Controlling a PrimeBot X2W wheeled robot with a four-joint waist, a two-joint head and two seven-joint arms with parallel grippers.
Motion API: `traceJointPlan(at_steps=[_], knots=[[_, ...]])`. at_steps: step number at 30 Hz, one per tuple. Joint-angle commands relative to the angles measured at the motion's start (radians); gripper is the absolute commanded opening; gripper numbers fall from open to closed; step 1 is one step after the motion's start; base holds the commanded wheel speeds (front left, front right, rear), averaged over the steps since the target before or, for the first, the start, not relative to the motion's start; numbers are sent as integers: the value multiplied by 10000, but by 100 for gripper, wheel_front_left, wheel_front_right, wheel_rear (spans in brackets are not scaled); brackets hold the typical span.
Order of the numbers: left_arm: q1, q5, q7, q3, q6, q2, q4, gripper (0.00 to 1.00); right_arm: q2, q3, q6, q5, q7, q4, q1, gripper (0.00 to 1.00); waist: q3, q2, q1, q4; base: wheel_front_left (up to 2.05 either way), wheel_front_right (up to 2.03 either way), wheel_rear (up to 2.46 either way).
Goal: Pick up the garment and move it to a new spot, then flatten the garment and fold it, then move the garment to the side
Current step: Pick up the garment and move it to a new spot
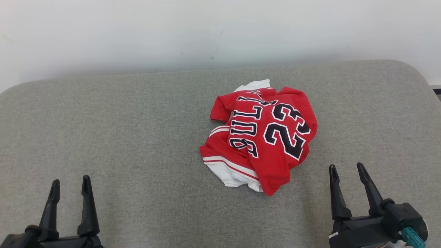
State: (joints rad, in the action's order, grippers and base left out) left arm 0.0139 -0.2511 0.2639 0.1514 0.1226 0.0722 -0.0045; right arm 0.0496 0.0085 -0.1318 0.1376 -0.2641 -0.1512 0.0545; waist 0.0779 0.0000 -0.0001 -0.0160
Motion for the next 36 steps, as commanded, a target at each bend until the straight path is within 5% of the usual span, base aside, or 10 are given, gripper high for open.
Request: traceJointPlan(at_steps=[1,22,36], knots=[[61,24,8,29,5,-46,23,100,13,9,21,-67,-5,-8,-54,100,7,0,1,-3,0,0,0],[-382,517,9,-352,67,258,480,100,13,109,21,36,-5,34,116,100,368,0,1,-343,0,0,0],[-2965,116,-37,-2749,67,1323,2530,100,11,191,21,396,-5,-1,603,100,1430,0,1,-1818,0,0,0]])
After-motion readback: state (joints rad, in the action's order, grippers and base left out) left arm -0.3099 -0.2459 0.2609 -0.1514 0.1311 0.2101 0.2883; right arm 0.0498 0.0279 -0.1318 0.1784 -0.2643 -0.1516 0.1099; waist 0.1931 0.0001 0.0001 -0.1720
